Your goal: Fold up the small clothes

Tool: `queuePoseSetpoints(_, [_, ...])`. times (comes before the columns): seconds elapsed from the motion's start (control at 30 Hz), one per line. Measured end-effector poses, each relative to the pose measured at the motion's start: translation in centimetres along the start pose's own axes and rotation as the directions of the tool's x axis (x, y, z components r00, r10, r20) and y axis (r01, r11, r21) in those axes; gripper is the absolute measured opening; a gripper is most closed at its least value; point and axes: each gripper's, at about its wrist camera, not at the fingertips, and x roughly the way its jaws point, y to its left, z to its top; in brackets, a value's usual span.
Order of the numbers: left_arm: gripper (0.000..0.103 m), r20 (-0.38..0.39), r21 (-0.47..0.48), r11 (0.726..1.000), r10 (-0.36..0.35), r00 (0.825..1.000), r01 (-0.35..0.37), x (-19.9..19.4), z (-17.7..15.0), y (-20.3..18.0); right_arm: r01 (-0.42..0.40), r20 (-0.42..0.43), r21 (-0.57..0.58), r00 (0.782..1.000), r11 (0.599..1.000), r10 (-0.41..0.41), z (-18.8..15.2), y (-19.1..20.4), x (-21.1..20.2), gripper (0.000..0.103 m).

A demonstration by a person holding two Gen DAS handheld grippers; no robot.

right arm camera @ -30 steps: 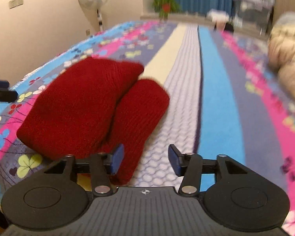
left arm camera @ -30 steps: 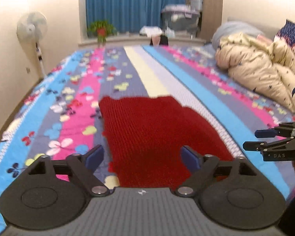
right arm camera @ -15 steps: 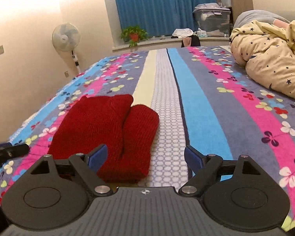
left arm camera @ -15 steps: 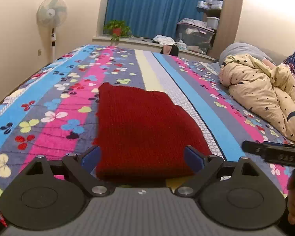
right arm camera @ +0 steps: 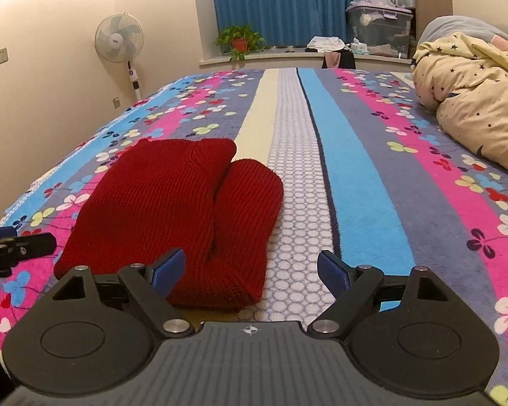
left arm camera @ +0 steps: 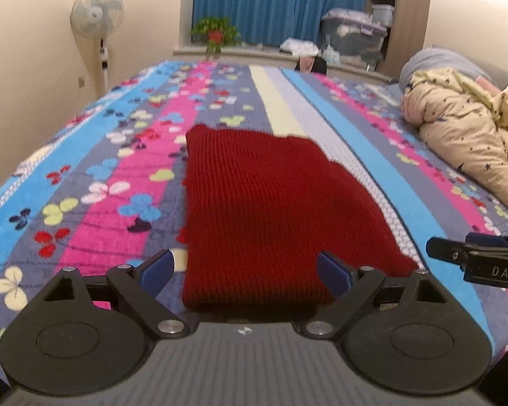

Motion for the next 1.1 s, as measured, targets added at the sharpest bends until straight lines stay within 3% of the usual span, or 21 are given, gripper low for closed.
queuePoseSetpoints(0.6, [0.094, -0.044, 0.015, 0.998, 0.06, 0.997, -0.06, 1.8, -0.5, -0.3, -0.007, -0.017, -0.001, 1.0, 1.0, 0.007, 0.0, -0.1, 0.6, 0.086])
queuePoseSetpoints(1.1, [0.094, -0.058, -0.019, 0.998, 0.054, 0.997, -0.055, 1.9, -0.4, 0.2, -0.023, -0.027, -0.024, 0.999, 0.999, 0.023, -0.3, 0.2, 0.8, 0.086])
